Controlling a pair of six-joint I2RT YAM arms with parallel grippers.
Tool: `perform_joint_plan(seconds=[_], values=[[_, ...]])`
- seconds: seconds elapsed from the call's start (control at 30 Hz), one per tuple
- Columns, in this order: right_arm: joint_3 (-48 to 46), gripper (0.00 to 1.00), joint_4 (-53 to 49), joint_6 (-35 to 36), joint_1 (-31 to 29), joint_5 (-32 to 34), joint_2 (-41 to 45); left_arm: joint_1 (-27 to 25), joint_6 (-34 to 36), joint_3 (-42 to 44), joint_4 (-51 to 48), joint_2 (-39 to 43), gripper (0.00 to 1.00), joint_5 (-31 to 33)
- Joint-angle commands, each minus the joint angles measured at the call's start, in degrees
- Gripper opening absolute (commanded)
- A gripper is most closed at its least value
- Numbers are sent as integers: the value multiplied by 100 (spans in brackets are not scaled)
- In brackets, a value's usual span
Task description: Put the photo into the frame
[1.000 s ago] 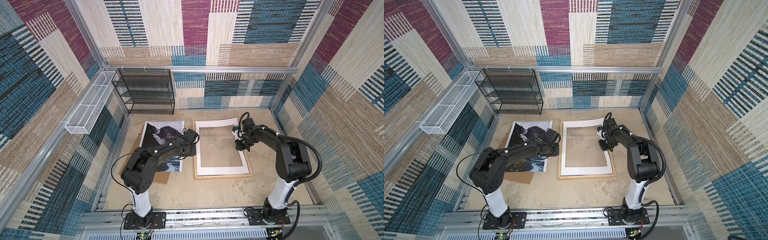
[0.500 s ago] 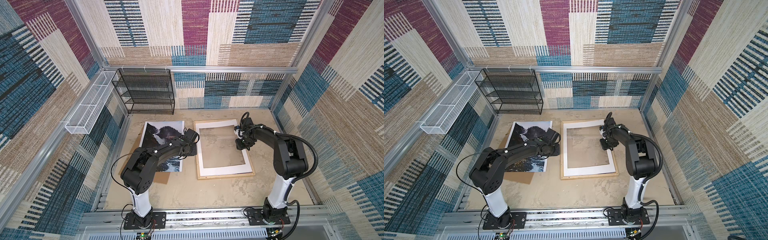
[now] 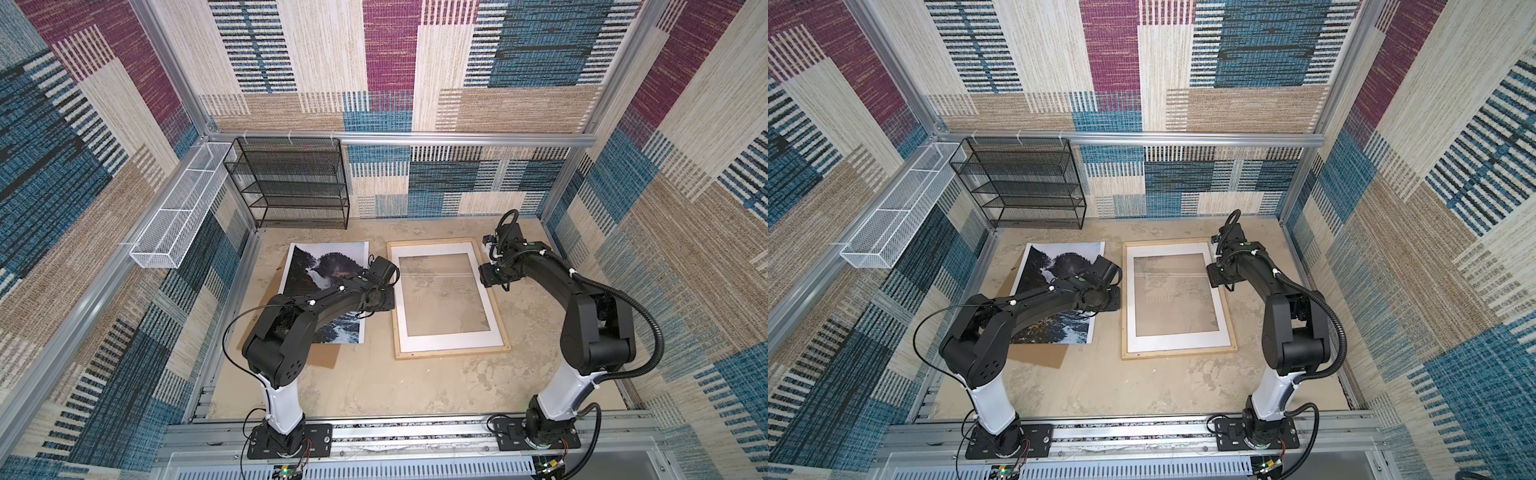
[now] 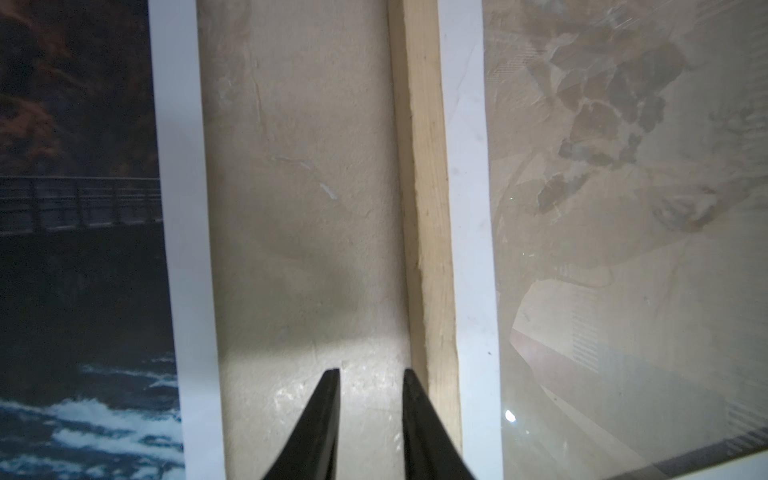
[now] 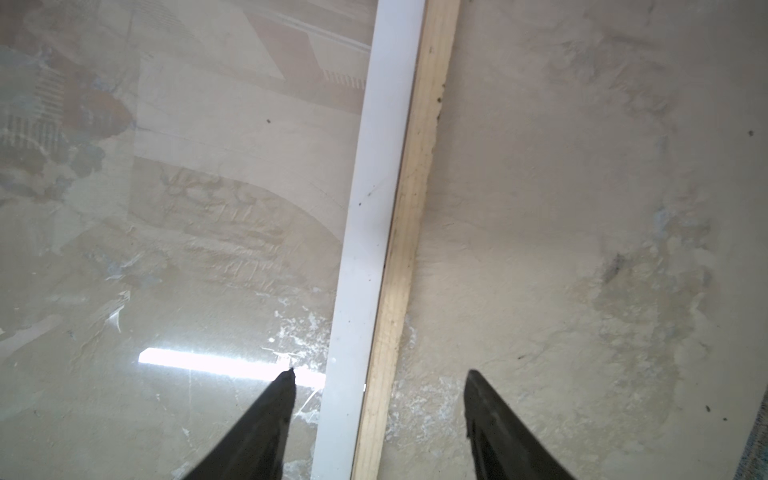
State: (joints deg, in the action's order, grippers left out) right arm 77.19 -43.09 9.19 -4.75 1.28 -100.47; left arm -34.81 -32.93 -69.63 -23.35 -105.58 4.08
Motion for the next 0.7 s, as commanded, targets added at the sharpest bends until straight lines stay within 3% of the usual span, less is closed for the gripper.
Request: perform_joint_plan(seconds=[0.0, 0.23, 0.43, 0.67], values=[[173, 65, 297, -286, 10, -57, 18, -9, 72, -83, 24, -114, 29, -165], [279, 65, 904, -807, 10, -552, 101, -33, 67, -279, -64, -336, 29, -107], [-40, 65, 1633, -1238, -8, -1715, 258, -37, 422, -1204, -1434, -607, 36, 1705], [-241, 65, 1868, -1396, -12, -1950, 306, -26, 669, -2623, -2744, -1547, 45, 3115]])
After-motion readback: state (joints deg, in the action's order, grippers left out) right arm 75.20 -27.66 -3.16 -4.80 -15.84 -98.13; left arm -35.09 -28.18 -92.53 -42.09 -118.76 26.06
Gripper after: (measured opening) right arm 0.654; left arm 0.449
